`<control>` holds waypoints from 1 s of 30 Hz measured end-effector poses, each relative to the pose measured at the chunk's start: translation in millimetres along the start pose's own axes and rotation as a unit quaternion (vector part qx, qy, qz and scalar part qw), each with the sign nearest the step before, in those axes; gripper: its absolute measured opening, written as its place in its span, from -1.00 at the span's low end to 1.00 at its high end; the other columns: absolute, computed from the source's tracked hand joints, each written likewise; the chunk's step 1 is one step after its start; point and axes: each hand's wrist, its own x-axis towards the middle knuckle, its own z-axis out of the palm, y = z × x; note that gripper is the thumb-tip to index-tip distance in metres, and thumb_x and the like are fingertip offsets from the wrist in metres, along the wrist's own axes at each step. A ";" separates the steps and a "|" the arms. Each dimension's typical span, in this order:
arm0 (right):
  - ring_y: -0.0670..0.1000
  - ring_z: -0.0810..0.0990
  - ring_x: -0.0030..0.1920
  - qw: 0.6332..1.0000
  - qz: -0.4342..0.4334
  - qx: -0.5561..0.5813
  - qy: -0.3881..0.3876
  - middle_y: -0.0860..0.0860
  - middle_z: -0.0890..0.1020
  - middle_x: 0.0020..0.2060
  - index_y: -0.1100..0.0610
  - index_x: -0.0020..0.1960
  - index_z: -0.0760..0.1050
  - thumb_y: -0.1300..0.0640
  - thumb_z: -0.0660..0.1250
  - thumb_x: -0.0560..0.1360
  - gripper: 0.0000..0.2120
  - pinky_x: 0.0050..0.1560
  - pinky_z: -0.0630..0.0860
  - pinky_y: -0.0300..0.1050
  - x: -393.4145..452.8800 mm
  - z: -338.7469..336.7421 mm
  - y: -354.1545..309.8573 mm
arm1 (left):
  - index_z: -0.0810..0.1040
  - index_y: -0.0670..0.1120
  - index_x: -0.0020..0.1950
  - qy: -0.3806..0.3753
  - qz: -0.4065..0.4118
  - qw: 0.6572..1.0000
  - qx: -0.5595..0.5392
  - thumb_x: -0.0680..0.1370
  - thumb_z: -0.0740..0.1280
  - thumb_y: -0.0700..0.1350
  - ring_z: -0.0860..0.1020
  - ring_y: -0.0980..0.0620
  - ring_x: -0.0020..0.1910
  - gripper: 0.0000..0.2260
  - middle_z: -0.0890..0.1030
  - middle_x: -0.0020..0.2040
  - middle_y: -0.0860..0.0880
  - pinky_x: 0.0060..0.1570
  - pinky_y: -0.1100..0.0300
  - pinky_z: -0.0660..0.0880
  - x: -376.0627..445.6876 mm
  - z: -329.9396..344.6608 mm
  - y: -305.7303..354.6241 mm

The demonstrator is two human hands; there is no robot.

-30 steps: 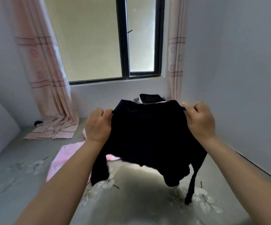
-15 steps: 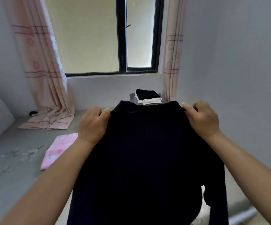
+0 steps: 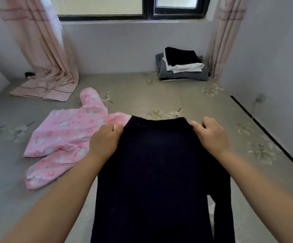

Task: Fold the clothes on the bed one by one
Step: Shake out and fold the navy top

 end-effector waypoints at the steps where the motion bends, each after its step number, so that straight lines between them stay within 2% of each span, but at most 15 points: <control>1: 0.13 0.43 -0.51 1.000 -0.008 -0.006 -0.005 0.19 0.42 -0.47 0.28 -0.12 0.59 0.37 0.56 0.18 -0.70 -0.52 0.16 -0.25 7.4 24.5 8.6 | 0.53 -0.25 -0.28 -0.014 -0.010 1.000 -0.002 0.20 0.53 -0.39 0.42 -0.14 -0.53 -0.77 0.42 -0.47 -0.19 -0.58 0.31 0.08 10.6 25.0 0.6; 4: 0.12 0.42 -0.51 0.999 -0.026 0.004 -0.040 0.19 0.42 -0.48 0.32 -0.18 0.60 0.40 0.55 0.17 -0.75 -0.51 0.17 -0.26 19.4 88.1 25.2 | 0.53 -0.28 -0.23 -0.057 -0.037 0.997 -0.031 0.32 0.45 -0.38 0.48 -0.22 -0.43 -0.87 0.45 -0.41 -0.26 -0.53 0.21 0.16 31.3 87.7 0.5; 7: 0.13 0.44 -0.50 0.996 -0.020 0.014 -0.086 0.20 0.43 -0.47 0.33 -0.17 0.61 0.42 0.55 0.16 -0.74 -0.53 0.20 -0.24 23.0 142.0 37.0 | 0.53 -0.29 -0.27 -0.074 -0.027 0.997 -0.015 0.28 0.49 -0.38 0.48 -0.19 -0.49 -0.84 0.44 -0.44 -0.26 -0.56 0.21 0.22 45.6 139.8 -6.7; 11: 0.13 0.43 -0.51 0.997 -0.029 0.005 -0.075 0.20 0.42 -0.46 0.32 -0.17 0.60 0.40 0.56 0.16 -0.73 -0.53 0.19 -0.25 39.7 212.2 59.8 | 0.54 -0.24 -0.23 -0.093 -0.016 0.995 -0.027 0.31 0.48 -0.35 0.48 -0.17 -0.45 -0.86 0.44 -0.42 -0.23 -0.55 0.18 0.26 77.4 204.5 -25.7; 13: 0.12 0.42 -0.50 0.997 -0.031 0.008 -0.073 0.19 0.41 -0.46 0.31 -0.19 0.60 0.40 0.55 0.16 -0.75 -0.54 0.19 -0.24 53.7 248.2 69.5 | 0.56 -0.22 -0.11 -0.093 -0.006 0.995 -0.022 0.39 0.42 -0.32 0.48 -0.19 -0.35 -0.88 0.46 -0.34 -0.23 -0.47 0.15 0.24 97.9 240.4 -38.1; 16: 0.14 0.44 -0.45 0.998 -0.017 0.007 -0.063 0.19 0.43 -0.44 0.32 -0.22 0.57 0.40 0.52 0.22 -0.81 -0.53 0.23 -0.21 78.4 302.5 78.0 | 0.46 -0.16 0.16 -0.125 -0.055 0.990 0.016 0.58 0.19 -0.17 0.44 -0.19 -0.07 -0.81 0.46 -0.09 -0.23 -0.31 0.03 0.24 130.5 295.0 -51.7; 18: 0.20 0.50 -0.24 0.993 0.023 -0.022 -0.111 0.24 0.50 -0.25 0.28 0.00 0.55 0.32 0.41 0.38 -0.80 -0.36 0.38 -0.03 90.6 345.7 77.8 | 0.40 -0.20 0.23 -0.138 -0.097 0.986 0.006 0.59 0.15 -0.14 0.40 -0.21 0.02 -0.75 0.45 0.02 -0.27 -0.19 -0.05 0.25 146.4 332.8 -53.5; 19: 0.22 0.47 -0.03 0.985 0.054 -0.041 -0.161 0.25 0.49 -0.05 0.21 0.22 0.45 0.26 0.31 0.47 -0.68 -0.14 0.40 0.04 91.0 366.8 75.1 | 0.36 -0.21 0.28 -0.144 -0.118 0.982 -0.005 0.58 0.15 -0.14 0.38 -0.22 0.08 -0.71 0.42 0.10 -0.28 -0.11 -0.07 0.26 148.1 350.8 -49.5; 20: 0.21 0.37 0.19 0.973 0.086 -0.050 -0.210 0.24 0.42 0.16 0.14 0.38 0.27 0.20 0.21 0.53 -0.57 0.07 0.33 0.07 87.8 383.9 71.0 | 0.30 -0.21 0.35 -0.153 -0.131 0.979 -0.015 0.58 0.15 -0.15 0.34 -0.21 0.16 -0.65 0.38 0.20 -0.29 -0.01 -0.07 0.25 146.2 364.5 -42.9; 22: 0.18 0.07 0.44 0.952 0.129 -0.041 -0.274 0.20 0.19 0.41 0.10 0.48 0.06 0.11 0.12 0.57 -0.49 0.32 0.12 0.10 65.4 412.1 59.6 | 0.20 -0.22 0.42 -0.172 -0.140 0.974 -0.038 0.57 0.15 -0.15 0.22 -0.24 0.34 -0.57 0.21 0.38 -0.32 0.21 -0.06 0.18 128.5 392.8 -24.2; 24: 0.16 -0.04 0.48 0.955 0.115 -0.013 -0.273 0.17 0.09 0.47 0.10 0.47 0.11 0.03 0.09 0.58 -0.51 0.40 -0.04 0.15 30.9 427.9 47.5 | 0.23 -0.24 0.42 -0.162 -0.138 0.975 -0.065 0.54 0.21 -0.13 0.06 -0.30 0.44 -0.53 0.07 0.46 -0.35 0.37 -0.12 0.01 99.3 408.0 -3.4; 25: 0.16 -0.06 0.49 0.957 0.104 0.001 -0.270 0.15 0.08 0.48 0.09 0.47 0.14 0.01 0.08 0.58 -0.52 0.41 -0.09 0.17 17.2 430.1 44.3 | 0.28 -0.27 0.40 -0.144 -0.120 0.979 -0.074 0.53 0.25 -0.14 0.06 -0.33 0.44 -0.53 0.10 0.45 -0.36 0.38 -0.16 -0.02 85.1 411.0 5.0; 27: 0.14 -0.10 0.49 0.950 0.120 0.016 -0.289 0.13 0.04 0.49 0.02 0.47 0.14 -0.04 0.05 0.59 -0.53 0.41 -0.17 0.18 -1.1 434.7 46.2 | 0.40 -0.31 0.30 -0.123 -0.041 0.990 -0.059 0.50 0.24 -0.12 0.22 -0.34 0.38 -0.58 0.28 0.38 -0.36 0.31 -0.21 0.11 65.2 416.3 15.3; 28: 0.14 -0.12 0.49 0.944 0.145 0.022 -0.296 0.12 0.02 0.50 -0.02 0.47 0.13 -0.06 0.03 0.58 -0.53 0.41 -0.18 0.19 -3.3 437.8 49.5 | 0.41 -0.31 0.30 -0.145 -0.010 0.988 -0.045 0.51 0.21 -0.08 0.27 -0.32 0.37 -0.57 0.32 0.37 -0.33 0.31 -0.20 0.15 58.6 419.5 16.1; 30: 0.15 -0.11 0.49 0.935 0.202 0.038 -0.288 0.14 0.02 0.49 -0.05 0.45 0.16 -0.06 0.03 0.59 -0.56 0.41 -0.17 0.19 1.6 444.4 57.6 | 0.25 -0.23 0.42 -0.232 -0.038 0.969 -0.071 0.58 0.15 0.02 0.12 -0.22 0.46 -0.51 0.18 0.46 -0.25 0.41 -0.09 0.01 53.4 427.3 14.9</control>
